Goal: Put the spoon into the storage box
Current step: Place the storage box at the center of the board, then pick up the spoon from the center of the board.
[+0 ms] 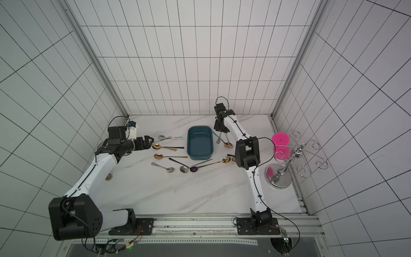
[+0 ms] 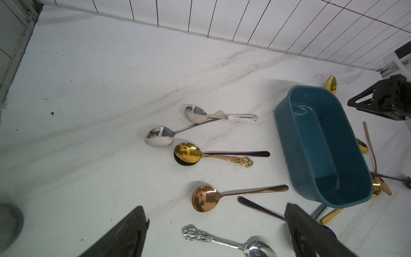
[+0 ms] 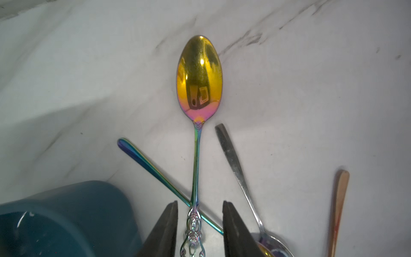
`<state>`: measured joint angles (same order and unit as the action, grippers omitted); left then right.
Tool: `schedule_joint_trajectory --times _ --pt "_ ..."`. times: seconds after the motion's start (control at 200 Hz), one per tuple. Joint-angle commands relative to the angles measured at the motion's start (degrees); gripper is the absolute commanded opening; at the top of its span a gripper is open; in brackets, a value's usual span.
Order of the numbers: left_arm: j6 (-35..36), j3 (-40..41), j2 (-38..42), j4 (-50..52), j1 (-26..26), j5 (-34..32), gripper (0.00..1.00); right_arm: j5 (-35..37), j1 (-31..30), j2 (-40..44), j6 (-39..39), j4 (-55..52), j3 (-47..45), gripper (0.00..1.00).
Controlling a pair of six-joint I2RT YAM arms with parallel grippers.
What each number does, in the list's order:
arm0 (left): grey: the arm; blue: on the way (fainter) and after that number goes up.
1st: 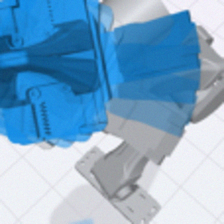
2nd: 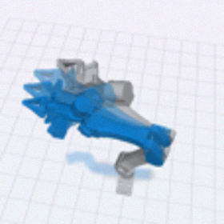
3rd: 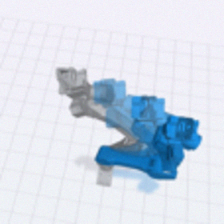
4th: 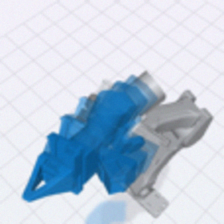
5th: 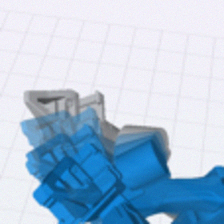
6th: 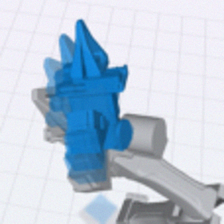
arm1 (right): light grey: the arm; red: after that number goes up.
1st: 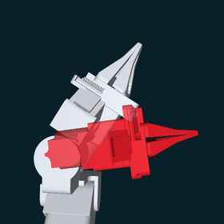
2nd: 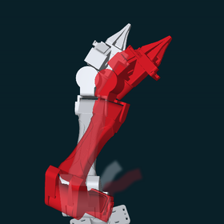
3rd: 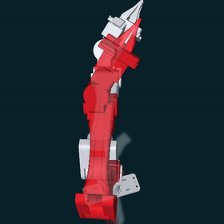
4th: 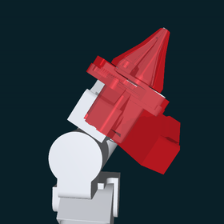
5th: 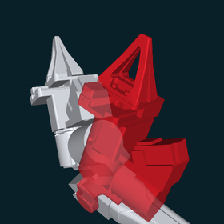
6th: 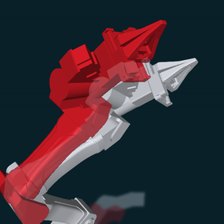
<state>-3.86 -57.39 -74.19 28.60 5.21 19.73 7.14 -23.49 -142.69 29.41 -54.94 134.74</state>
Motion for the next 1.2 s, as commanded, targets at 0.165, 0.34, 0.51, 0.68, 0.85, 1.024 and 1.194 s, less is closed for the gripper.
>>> schedule_joint_trajectory --times 0.165,0.34,0.51,0.68,0.85,1.024,1.194 --pt "0.78 0.46 0.81 -1.10 -0.16 1.07 0.98 2.37 0.28 -4.72 1.43 -1.40 5.07 0.34" --pt "0.85 0.79 0.90 -1.44 -0.22 1.10 0.98 1.30 0.48 -8.13 1.53 -1.34 8.32 0.33" --pt "0.78 0.49 0.89 -1.10 -0.24 0.91 0.98 1.21 0.55 -10.18 1.68 -0.97 9.83 0.31" --pt "0.87 0.26 0.74 -0.80 -0.31 0.70 0.99 1.54 1.02 -11.38 1.93 -1.89 9.53 0.27" --pt "0.98 0.79 0.73 -1.36 -0.38 1.02 0.98 1.56 1.12 -11.26 1.70 -1.75 7.81 0.20" --pt "0.87 0.84 1.07 -1.45 -0.40 1.08 0.98 1.67 1.16 -9.87 0.83 -1.77 7.09 0.05" --pt "0.91 0.34 1.15 -0.94 -0.39 0.98 0.98 2.58 1.16 -6.63 -0.05 -1.40 4.32 0.00"
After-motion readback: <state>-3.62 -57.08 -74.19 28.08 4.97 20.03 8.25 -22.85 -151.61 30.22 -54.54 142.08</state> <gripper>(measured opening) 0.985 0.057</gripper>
